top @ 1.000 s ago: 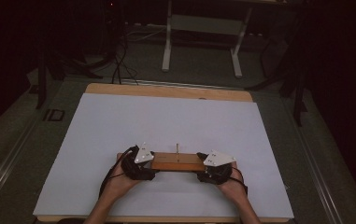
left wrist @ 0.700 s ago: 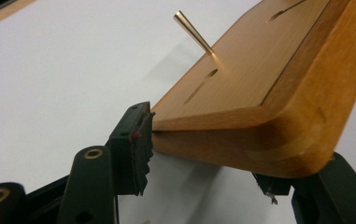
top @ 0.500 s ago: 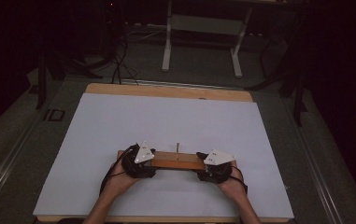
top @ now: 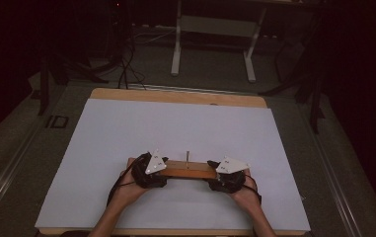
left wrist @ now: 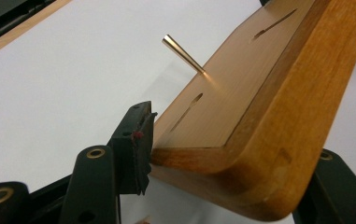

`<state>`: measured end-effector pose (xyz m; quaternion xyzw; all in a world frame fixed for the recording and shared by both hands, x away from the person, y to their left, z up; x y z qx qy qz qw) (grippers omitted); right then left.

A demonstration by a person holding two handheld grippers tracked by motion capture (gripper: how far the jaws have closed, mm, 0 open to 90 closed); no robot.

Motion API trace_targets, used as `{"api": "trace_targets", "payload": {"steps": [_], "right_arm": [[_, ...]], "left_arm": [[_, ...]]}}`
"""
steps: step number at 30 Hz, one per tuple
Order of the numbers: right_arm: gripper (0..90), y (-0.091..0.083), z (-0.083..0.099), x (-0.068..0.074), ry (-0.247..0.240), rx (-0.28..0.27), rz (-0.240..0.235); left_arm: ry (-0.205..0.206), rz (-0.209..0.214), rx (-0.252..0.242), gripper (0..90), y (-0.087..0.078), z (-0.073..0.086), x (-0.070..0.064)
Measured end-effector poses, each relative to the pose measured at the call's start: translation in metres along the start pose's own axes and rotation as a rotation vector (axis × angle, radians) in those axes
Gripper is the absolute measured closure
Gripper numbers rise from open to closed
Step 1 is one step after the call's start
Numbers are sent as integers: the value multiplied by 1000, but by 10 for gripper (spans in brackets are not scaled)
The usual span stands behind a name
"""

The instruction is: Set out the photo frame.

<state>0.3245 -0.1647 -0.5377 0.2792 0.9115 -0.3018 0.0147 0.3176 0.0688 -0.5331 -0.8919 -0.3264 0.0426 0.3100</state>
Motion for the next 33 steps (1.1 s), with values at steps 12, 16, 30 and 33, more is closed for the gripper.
{"api": "trace_targets", "payload": {"steps": [12,16,30,33], "right_arm": [[481,1,-2,-5,1,0,-18],[487,1,-2,-8,-2,-3,-26],[526,2,-7,-9,-47,19,-57],[526,2,-8,-9,-45,20,-65]], "left_arm": [[8,4,9,484,1,-3,3],[11,3,16,489,2,-6,5],[77,-2,62,528,2,-9,5],[63,15,66,531,1,-10,6]]}}
Point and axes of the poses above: each handheld gripper's, and its own axes: y roughly forward along the jaws, z roughly out of its underside, x roughly to its left, the point moved 4 cm from there along y, roughly forward along the jaws, and after that the axes turned 4 degrees about -y, right-handed, at the moved point
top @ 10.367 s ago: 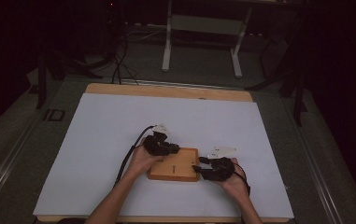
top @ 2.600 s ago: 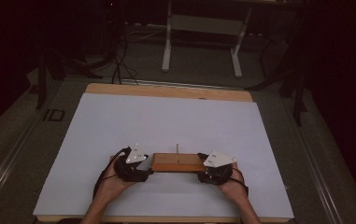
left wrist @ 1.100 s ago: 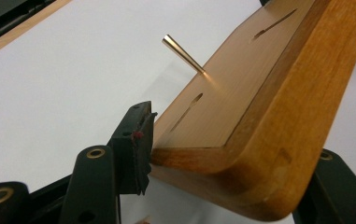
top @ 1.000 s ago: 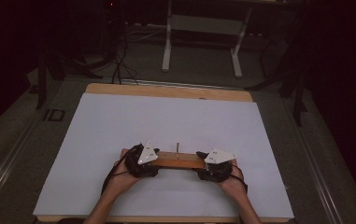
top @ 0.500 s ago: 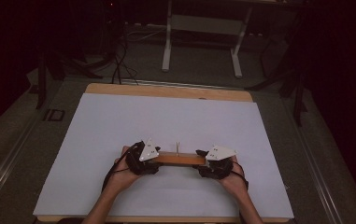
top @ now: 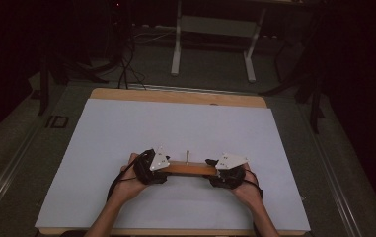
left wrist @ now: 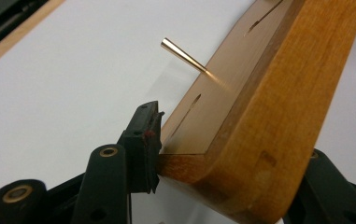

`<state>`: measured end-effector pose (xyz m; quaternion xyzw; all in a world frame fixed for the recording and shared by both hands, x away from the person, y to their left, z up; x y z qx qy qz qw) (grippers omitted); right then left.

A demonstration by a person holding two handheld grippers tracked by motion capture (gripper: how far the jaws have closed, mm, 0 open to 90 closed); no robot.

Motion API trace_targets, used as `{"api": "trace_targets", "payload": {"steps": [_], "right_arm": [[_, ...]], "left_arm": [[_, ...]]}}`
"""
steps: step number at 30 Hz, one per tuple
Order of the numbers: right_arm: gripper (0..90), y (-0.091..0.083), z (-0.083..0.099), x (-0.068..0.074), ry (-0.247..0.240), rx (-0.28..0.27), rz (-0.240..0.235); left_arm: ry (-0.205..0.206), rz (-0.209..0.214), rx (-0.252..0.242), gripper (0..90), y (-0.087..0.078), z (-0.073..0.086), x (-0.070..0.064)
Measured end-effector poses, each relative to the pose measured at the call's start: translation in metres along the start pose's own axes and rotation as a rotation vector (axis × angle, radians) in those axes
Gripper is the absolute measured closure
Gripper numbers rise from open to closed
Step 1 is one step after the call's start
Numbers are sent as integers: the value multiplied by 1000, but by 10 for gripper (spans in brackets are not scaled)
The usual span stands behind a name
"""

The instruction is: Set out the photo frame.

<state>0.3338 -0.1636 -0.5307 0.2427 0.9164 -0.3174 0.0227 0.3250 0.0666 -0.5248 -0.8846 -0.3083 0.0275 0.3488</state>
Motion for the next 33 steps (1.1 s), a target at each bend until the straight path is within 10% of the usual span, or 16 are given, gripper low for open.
{"api": "trace_targets", "payload": {"steps": [4,10,25,33], "right_arm": [[521,-5,-3,-7,98,-59,-66],[498,3,0,-19,245,-84,-108],[366,9,7,-30,318,-67,-40],[275,-24,8,-35,318,-111,4]], "left_arm": [[-165,153,-61,538,-7,1,11],[-276,145,-98,498,4,1,21],[-332,99,-60,368,8,9,24],[-373,56,-108,322,-29,21,35]]}}
Point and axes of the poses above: each handheld gripper's, and its own axes: y roughly forward along the jaws, z roughly out of its underside, x roughly to its left, the point moved 4 cm from there along y, roughly forward along the jaws, and after that the axes turned 4 degrees about -y, right-handed, at the moved point
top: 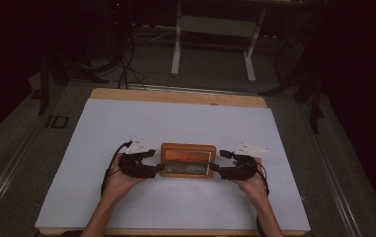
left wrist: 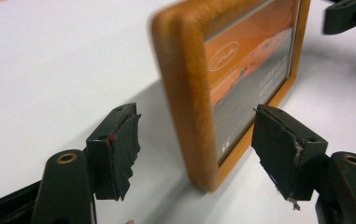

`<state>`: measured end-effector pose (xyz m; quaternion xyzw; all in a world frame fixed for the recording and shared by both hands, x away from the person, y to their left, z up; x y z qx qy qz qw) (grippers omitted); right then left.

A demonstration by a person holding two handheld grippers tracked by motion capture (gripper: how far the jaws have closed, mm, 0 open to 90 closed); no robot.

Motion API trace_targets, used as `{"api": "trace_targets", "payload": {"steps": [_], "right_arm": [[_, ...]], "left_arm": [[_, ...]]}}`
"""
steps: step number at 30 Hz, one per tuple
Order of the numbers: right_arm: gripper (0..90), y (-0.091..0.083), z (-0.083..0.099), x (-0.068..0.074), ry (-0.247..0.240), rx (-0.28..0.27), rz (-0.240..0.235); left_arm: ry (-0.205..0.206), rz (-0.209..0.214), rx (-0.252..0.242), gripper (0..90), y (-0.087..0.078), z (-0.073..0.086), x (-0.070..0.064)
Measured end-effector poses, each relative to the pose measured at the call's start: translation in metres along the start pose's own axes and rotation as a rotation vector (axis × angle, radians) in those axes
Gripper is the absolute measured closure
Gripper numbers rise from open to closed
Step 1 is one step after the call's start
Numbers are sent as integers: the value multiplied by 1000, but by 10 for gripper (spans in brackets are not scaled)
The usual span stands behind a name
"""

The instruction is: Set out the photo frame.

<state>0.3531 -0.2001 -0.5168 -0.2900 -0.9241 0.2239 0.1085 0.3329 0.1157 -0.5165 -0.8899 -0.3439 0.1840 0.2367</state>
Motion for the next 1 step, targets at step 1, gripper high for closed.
{"api": "trace_targets", "payload": {"steps": [1], "right_arm": [[273,-6,0,-2,1,-10,6]], "left_arm": [[-6,-15,-5,321,-5,1,3]]}}
Point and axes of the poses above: each handheld gripper's, and its own axes: y roughly forward along the jaws, z roughly out of its underside, x roughly to its left, the point moved 4 cm from there along y, roughly forward along the jaws, and after that the axes turned 4 degrees about -y, right-handed, at the moved point
